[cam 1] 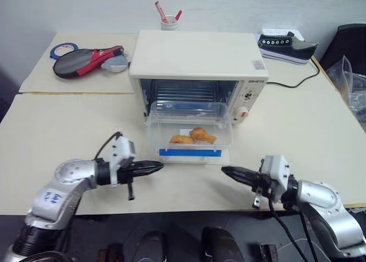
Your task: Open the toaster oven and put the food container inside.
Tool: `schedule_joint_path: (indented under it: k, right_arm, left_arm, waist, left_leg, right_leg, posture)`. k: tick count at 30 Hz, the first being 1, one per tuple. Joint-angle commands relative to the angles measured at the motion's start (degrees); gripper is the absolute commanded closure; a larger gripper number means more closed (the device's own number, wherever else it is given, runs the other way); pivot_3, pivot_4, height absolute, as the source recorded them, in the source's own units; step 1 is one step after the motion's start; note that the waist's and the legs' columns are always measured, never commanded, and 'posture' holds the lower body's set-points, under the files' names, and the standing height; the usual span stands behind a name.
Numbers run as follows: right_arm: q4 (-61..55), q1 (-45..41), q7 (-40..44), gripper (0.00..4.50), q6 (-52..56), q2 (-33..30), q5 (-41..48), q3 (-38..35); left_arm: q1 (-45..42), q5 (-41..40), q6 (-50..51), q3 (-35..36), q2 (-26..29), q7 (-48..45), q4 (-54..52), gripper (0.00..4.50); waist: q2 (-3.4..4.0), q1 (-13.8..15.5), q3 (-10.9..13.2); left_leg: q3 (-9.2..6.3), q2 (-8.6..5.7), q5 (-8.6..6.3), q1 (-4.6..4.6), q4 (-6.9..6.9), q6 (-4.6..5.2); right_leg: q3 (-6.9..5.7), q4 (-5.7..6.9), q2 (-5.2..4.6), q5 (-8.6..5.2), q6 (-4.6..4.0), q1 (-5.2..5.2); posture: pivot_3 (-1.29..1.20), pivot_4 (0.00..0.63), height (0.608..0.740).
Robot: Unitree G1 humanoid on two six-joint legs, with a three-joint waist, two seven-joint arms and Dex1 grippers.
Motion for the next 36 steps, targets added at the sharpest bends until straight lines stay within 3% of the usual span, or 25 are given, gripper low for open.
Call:
schedule_joint_path:
  k: [1, 7, 14, 20, 23, 29, 32, 36]
  right_arm:
    - [3.2, -5.8, -1.5, 4.47, -0.3, 1.9, -1.4, 1.2]
    - [9.8, -14.9, -3.9, 4.47, -2.6, 6.9, -4.9, 3.5]
    - [27.0, -27.9, -10.9, 4.47, -10.4, 13.1, -13.3, 4.1]
    - [34.5, -31.9, -14.8, 4.47, -15.4, 15.9, -15.6, 2.6]
    - [29.9, -28.9, -11.6, 4.47, -13.4, 15.3, -11.8, 2.2]
    - [16.1, -18.3, -1.6, 4.47, -5.7, 6.5, -2.6, -0.9]
    - [14.4, -12.7, 1.5, 4.50, -3.4, 0.8, 0.4, -5.8]
    - [18.2, -8.9, 5.8, 4.50, -5.5, -3.6, -0.1, -8.2]
  left_arm:
    - [-4.3, 3.7, 1.3, -1.0, -5.2, 8.6, 2.0, 4.50]
    - [-9.0, 3.4, 7.3, 2.6, -14.1, 19.4, 6.7, 4.50]
    - [-18.3, 7.5, 1.7, 2.0, -20.9, 23.5, 18.5, 4.50]
    - [-22.3, 10.2, -4.1, 2.1, -23.9, 23.4, 25.8, 4.50]
    - [-21.4, 10.1, -4.3, 1.8, -22.6, 21.0, 24.6, 4.50]
    - [-15.3, 3.7, -0.2, 6.6, -13.5, 11.6, 15.1, 4.50]
    - [-9.4, -0.6, -0.1, 10.9, -5.5, 2.9, 9.5, 3.93]
    - [-3.3, -2.9, -2.8, 15.6, 1.8, -5.8, 9.4, 2.79]
  waist:
    - [0.00, 0.1, 0.0]
    - [-0.01, 0.0, 0.0]
    - [-0.01, -0.1, 0.0]
    - [-0.01, -0.8, 0.0]
    - [-0.01, -1.3, 0.0]
    - [0.00, -1.5, 0.0]
    - [0.00, -1.5, 0.0]
    - [0.01, -1.4, 0.0]
  left_leg:
    - [0.00, 0.00, 0.01, -0.02, 0.02, 0.01]
    - [-0.05, 0.01, 0.03, -0.08, 0.04, 0.04]
    - [-0.08, -0.04, 0.10, -0.07, 0.08, 0.08]
    - [-0.08, -0.11, 0.10, -0.12, 0.06, 0.08]
    - [-0.10, -0.09, 0.11, -0.12, 0.06, 0.08]
    - [-0.14, 0.13, 0.10, -0.14, -0.04, 0.07]
    - [-0.11, 0.18, 0.10, -0.11, 0.00, 0.07]
    - [-0.11, 0.17, 0.07, -0.04, -0.01, 0.07]
  right_leg:
    - [0.00, 0.01, -0.01, 0.00, 0.00, 0.00]
    - [-0.07, 0.12, 0.00, 0.05, 0.09, 0.04]
    - [-0.12, 0.09, 0.00, 0.10, 0.16, 0.15]
    - [-0.17, 0.01, 0.01, 0.12, 0.20, 0.17]
    - [-0.18, 0.03, 0.00, 0.14, 0.24, 0.17]
    - [-0.20, -0.07, 0.01, 0.14, 0.24, 0.16]
    - [-0.18, -0.03, 0.00, 0.14, 0.24, 0.17]
    - [-0.16, -0.07, -0.03, 0.13, 0.23, 0.24]
  posture:
    - [0.00, 0.150, 0.740]
    - [0.00, 0.150, 0.740]
    - [0.00, 0.150, 0.740]
    - [0.00, 0.150, 0.740]
    - [0.00, 0.150, 0.740]
    - [0.00, 0.150, 0.740]
    - [0.00, 0.150, 0.740]
    - [0.00, 0.150, 0.740]
